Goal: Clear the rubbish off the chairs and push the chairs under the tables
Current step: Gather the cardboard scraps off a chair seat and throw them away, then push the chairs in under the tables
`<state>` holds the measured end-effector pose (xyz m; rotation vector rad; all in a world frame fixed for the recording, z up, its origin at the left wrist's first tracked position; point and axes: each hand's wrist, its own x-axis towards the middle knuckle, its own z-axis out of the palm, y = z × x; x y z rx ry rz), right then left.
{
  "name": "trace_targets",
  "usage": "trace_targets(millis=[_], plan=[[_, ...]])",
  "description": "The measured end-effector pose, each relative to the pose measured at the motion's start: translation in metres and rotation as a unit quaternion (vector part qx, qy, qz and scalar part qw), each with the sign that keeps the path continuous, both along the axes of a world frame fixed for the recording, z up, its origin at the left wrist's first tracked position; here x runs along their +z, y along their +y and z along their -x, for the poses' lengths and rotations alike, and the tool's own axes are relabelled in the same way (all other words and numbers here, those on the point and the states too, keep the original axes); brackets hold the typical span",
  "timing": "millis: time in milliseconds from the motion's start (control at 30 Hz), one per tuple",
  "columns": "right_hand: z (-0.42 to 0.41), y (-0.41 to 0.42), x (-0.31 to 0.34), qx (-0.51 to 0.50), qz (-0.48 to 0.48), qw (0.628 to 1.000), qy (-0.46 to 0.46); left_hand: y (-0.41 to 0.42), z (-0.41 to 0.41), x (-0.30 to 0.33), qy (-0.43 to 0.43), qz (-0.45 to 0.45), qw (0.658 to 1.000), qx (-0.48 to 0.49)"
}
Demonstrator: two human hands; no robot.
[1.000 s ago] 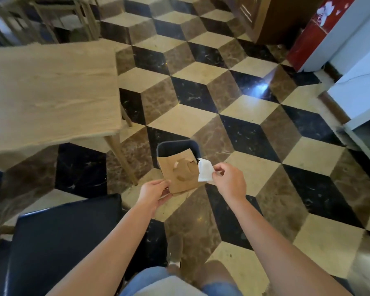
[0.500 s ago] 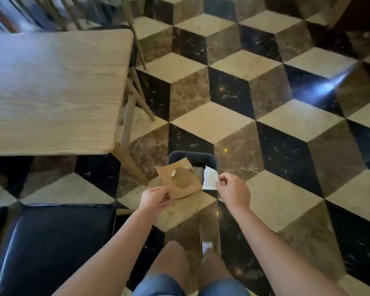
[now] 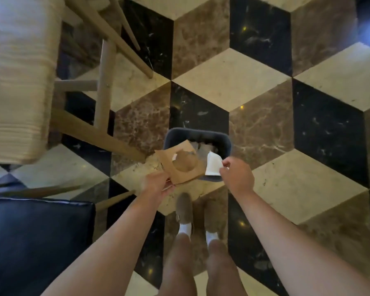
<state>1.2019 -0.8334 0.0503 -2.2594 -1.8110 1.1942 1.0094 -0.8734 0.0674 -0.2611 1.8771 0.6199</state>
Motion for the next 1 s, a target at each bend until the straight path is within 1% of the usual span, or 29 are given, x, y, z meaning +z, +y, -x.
trace_targets(millis=[100, 200, 367, 500, 600, 667, 700, 767, 833, 900, 1000], plan=[[0.005, 0.013, -0.05, 0.01, 0.029, 0.999, -0.029, 0.012, 0.005, -0.048, -0.002, 0.022, 1.0, 0.001], [0.014, 0.025, -0.096, 0.026, 0.041, 0.998, -0.032, 0.021, 0.008, -0.089, 0.006, 0.034, 0.999, -0.009], [0.026, 0.033, -0.151, 0.065, 0.049, 0.996, -0.039, 0.032, 0.005, -0.137, -0.006, 0.045, 0.999, -0.011], [0.027, 0.031, -0.161, 0.078, 0.056, 0.995, -0.037, 0.037, 0.003, -0.144, -0.026, 0.035, 0.999, -0.017], [0.026, 0.031, -0.148, 0.089, 0.062, 0.993, -0.036, 0.04, 0.0, -0.132, -0.02, 0.02, 0.999, -0.037], [0.025, 0.031, -0.129, 0.1, 0.052, 0.993, -0.034, 0.04, -0.002, -0.118, 0.008, 0.004, 0.996, -0.086], [0.025, 0.031, -0.116, 0.106, 0.044, 0.993, -0.033, 0.039, -0.003, -0.107, 0.025, -0.008, 0.992, -0.127], [0.025, 0.032, -0.081, 0.12, 0.024, 0.992, -0.025, 0.038, -0.003, -0.08, 0.071, -0.03, 0.973, -0.218], [0.025, 0.031, -0.039, 0.136, -0.003, 0.991, -0.012, 0.037, -0.002, -0.043, 0.118, -0.066, 0.941, -0.311], [0.027, 0.028, 0.01, 0.159, -0.022, 0.987, -0.004, 0.033, -0.002, 0.0, 0.157, -0.106, 0.895, -0.404], [0.032, 0.015, 0.082, 0.215, -0.053, 0.975, -0.024, 0.016, 0.0, 0.065, 0.224, -0.115, 0.826, -0.505]])
